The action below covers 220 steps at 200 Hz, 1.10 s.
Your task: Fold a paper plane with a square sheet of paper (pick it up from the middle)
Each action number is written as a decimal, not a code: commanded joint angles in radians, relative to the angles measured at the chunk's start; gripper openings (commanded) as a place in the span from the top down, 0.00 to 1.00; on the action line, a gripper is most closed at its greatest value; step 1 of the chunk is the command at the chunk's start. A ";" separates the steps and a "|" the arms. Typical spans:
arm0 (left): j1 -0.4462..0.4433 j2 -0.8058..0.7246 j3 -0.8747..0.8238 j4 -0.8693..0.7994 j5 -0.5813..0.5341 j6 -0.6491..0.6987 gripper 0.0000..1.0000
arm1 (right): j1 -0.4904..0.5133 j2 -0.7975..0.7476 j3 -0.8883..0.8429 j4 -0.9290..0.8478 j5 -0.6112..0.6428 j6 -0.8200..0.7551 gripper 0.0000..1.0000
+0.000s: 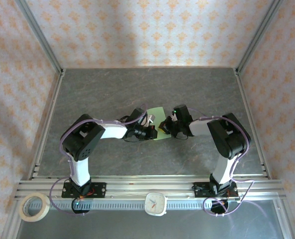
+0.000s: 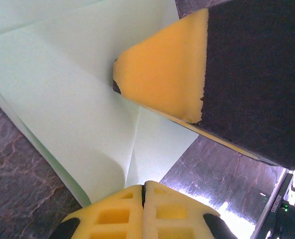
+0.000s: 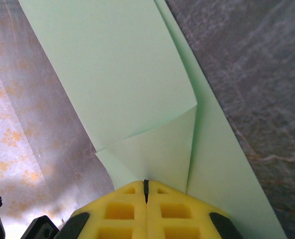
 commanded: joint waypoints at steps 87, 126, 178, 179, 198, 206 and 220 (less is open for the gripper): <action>0.008 -0.028 -0.084 -0.031 -0.027 0.037 1.00 | -0.002 0.064 -0.032 -0.153 0.076 -0.012 1.00; 0.009 -0.039 -0.093 -0.048 -0.005 0.061 1.00 | -0.003 0.067 -0.036 -0.151 0.077 -0.012 1.00; 0.010 -0.142 -0.087 -0.018 0.019 0.051 1.00 | -0.003 0.072 -0.040 -0.145 0.075 -0.009 1.00; 0.010 -0.143 -0.087 -0.017 0.019 0.050 1.00 | -0.003 0.071 -0.040 -0.145 0.075 -0.009 1.00; 0.014 -0.156 -0.072 0.014 0.015 0.031 1.00 | -0.003 0.071 -0.039 -0.143 0.075 -0.009 1.00; 0.017 -0.147 -0.061 0.019 0.005 0.025 1.00 | -0.004 0.071 -0.041 -0.142 0.075 -0.008 1.00; 0.019 -0.117 -0.036 0.017 -0.016 0.017 1.00 | -0.003 0.071 -0.039 -0.139 0.073 -0.006 1.00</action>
